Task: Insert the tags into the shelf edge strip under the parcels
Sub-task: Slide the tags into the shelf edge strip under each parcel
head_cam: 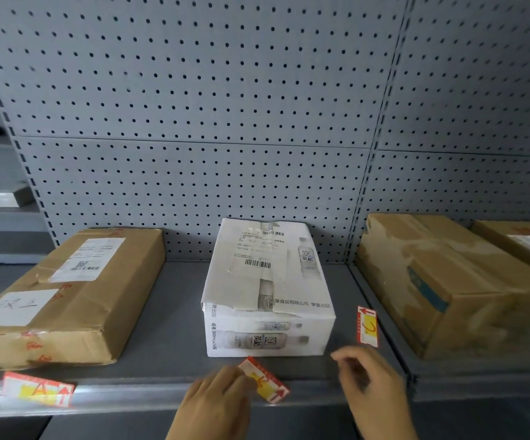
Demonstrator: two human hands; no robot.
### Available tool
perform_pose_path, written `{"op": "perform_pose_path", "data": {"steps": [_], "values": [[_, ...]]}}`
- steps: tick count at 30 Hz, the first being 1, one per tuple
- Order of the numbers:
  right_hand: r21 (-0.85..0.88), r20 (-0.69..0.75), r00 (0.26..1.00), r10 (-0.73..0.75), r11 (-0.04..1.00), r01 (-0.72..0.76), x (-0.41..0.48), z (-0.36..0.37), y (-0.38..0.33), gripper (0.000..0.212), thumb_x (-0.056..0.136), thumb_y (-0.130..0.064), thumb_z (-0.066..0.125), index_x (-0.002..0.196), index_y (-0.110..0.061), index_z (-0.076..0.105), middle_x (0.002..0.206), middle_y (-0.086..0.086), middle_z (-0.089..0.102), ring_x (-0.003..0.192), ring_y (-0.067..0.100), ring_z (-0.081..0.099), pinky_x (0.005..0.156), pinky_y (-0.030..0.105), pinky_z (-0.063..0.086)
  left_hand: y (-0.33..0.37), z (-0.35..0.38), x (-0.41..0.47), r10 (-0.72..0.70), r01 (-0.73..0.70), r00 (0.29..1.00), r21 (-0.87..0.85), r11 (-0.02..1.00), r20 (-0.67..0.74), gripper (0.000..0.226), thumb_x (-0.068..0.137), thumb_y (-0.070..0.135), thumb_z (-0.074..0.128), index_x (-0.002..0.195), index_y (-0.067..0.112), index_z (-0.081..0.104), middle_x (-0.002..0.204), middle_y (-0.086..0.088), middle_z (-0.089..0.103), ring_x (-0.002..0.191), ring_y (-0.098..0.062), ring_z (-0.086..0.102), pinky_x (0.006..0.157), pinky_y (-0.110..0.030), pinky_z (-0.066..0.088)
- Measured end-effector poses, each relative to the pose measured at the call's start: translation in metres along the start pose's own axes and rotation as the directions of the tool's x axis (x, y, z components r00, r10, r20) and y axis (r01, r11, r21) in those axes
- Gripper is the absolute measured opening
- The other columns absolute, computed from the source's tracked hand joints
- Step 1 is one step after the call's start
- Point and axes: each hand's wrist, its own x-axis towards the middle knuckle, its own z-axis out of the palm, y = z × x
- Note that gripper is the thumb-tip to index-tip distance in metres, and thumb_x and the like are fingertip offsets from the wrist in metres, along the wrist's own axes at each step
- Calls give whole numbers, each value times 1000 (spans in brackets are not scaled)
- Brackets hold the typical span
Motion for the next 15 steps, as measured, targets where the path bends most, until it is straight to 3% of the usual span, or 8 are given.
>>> {"op": "perform_pose_path", "data": {"steps": [2, 3, 6, 9, 12, 15], "values": [[18, -74, 985, 158, 987, -157, 12, -14, 12, 45, 73, 9, 71, 73, -34, 61, 82, -18, 59, 77, 0, 59, 74, 19, 48, -2, 2, 3, 5, -5, 999, -12, 1000, 32, 13, 69, 32, 51, 81, 37, 52, 77, 17, 56, 54, -3, 55, 50, -14, 42], [-43, -66, 989, 133, 990, -136, 21, -21, 20, 48, 73, 11, 70, 73, -36, 59, 85, -19, 58, 78, 0, 58, 75, 21, 46, -3, 2, 4, 7, -7, 999, -11, 1000, 43, 11, 69, 33, 51, 79, 37, 54, 76, 17, 57, 54, -3, 56, 50, -13, 43], [-310, 130, 990, -59, 946, 97, 55, -42, 33, 41, 79, 8, 64, 93, -31, 62, 104, -12, 56, 97, 7, 53, 85, 21, 44, 0, 2, 11, 20, -18, 998, -38, 999, 58, 12, 71, 32, 51, 70, 34, 63, 73, 19, 57, 51, -3, 56, 48, -13, 45], [-504, 452, 887, -99, 792, 345, 86, -59, 40, 50, 83, 3, 55, 125, -25, 52, 127, -10, 45, 116, 7, 41, 95, 17, 37, 7, -1, 16, 39, -36, 997, -38, 999, 60, 14, 72, 36, 50, 71, 36, 64, 68, 20, 57, 47, 0, 52, 48, -8, 39], [-543, 638, 768, -57, 674, 501, 105, -58, 38, 57, 83, 5, 51, 133, -21, 46, 134, -4, 43, 121, 12, 38, 96, 22, 38, 10, -1, 17, 89, -87, 995, -53, 995, 54, 2, 75, 37, 51, 76, 36, 51, 66, 18, 51, 47, 1, 49, 46, -8, 37], [-552, 707, 707, -13, 616, 562, 114, -50, 42, 55, 85, 3, 51, 133, -22, 46, 134, -2, 46, 120, 15, 40, 93, 26, 40, 10, 1, 17, 128, -126, 990, -24, 992, 55, 19, 85, 39, 48, 69, 34, 56, 65, 16, 50, 50, 2, 48, 49, -7, 37]]}}
